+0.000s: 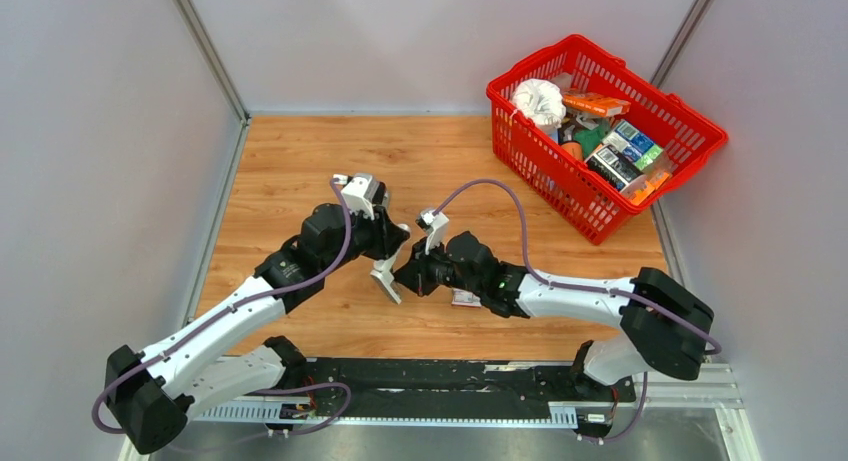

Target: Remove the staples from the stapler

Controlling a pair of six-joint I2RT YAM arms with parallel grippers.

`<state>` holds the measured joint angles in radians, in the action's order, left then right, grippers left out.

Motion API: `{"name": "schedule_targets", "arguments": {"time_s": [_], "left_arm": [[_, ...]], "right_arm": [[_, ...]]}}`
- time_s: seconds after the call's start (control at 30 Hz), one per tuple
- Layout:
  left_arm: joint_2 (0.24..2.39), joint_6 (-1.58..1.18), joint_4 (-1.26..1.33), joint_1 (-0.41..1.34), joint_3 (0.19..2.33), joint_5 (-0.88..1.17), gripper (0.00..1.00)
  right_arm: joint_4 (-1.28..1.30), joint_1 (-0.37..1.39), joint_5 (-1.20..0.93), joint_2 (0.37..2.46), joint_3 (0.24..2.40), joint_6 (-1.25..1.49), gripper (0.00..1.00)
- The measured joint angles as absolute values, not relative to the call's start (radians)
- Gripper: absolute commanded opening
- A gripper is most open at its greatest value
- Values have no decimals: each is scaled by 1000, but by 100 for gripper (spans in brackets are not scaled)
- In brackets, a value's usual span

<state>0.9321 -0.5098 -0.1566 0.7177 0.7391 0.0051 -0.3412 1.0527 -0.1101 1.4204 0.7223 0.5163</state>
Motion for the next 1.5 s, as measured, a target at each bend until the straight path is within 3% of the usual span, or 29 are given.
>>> {"name": "schedule_targets", "arguments": {"time_s": [0.93, 1.5], "left_arm": [[1069, -527, -30, 718, 711, -128, 0], [1013, -526, -45, 717, 722, -130, 0]], "right_arm": [[-511, 1052, -177, 1459, 668, 580, 0], [-414, 1052, -181, 1420, 669, 541, 0]]}}
